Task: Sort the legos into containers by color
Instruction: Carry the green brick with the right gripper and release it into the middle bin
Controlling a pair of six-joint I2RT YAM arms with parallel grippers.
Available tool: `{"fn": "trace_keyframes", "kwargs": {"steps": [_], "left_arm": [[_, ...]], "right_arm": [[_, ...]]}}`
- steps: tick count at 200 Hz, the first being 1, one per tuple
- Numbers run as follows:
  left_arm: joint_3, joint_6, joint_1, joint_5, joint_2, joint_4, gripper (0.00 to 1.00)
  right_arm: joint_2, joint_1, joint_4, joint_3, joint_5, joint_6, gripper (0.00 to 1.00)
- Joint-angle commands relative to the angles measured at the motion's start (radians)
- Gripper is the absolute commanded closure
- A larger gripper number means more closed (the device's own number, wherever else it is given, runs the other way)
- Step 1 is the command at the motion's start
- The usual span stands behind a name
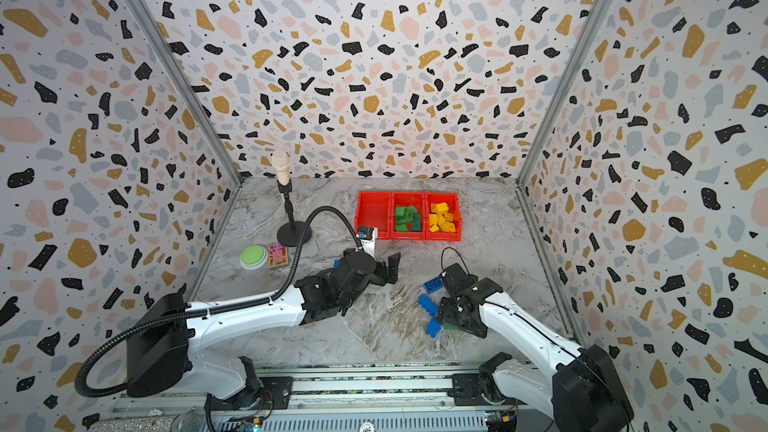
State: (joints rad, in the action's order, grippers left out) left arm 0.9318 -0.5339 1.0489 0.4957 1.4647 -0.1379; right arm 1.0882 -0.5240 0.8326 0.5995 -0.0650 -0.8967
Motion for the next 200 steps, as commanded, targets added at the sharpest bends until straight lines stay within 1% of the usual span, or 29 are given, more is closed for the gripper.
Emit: {"fn": "trace_keyframes", "kwargs": {"steps": [1, 35, 66, 90, 116, 132, 153, 167, 179, 200], "left_arm": [[0.02, 0.028, -0.011, -0.03, 0.019, -0.043, 0.0], [0.03, 0.044, -0.024, -0.05, 0.028, -0.045, 0.0], [0.017, 0.043, -0.036, -0.054, 0.016, -0.039, 0.0], [-0.008, 0.039, -0.043, -0.049, -0.01, -0.034, 0.0], [-0.041, 0.027, -0.055, -0.035, -0.04, -0.032, 0.0], [-0.057, 0.021, -0.061, -0.03, -0.055, -0.031, 0.0], [-0.069, 0.018, -0.067, -0.026, -0.067, -0.031, 0.0], [-0.069, 0.02, -0.072, -0.028, -0.069, -0.026, 0.0], [-0.063, 0.024, -0.074, -0.026, -0.07, -0.016, 0.0], [-0.053, 0.036, -0.081, -0.026, -0.074, -0.002, 0.0]], "right_arm": [[0.021, 0.001, 0.017, 0.005, -0.01, 0.003, 0.1], [0.083, 0.003, -0.044, 0.009, -0.005, 0.06, 0.1], [0.122, 0.001, -0.122, 0.009, 0.035, 0.119, 0.12], [0.16, -0.016, -0.145, -0.002, 0.058, 0.127, 0.15], [0.183, -0.071, -0.151, -0.001, 0.073, 0.106, 0.2], [0.2, -0.102, -0.148, 0.004, 0.074, 0.089, 0.26], [0.231, -0.11, -0.14, 0.015, 0.055, 0.081, 0.39], [0.244, -0.113, -0.118, 0.035, 0.024, 0.079, 0.45], [0.241, -0.114, -0.097, 0.062, 0.007, 0.087, 0.47], [0.213, -0.114, -0.03, 0.151, -0.023, 0.11, 0.46]]}}
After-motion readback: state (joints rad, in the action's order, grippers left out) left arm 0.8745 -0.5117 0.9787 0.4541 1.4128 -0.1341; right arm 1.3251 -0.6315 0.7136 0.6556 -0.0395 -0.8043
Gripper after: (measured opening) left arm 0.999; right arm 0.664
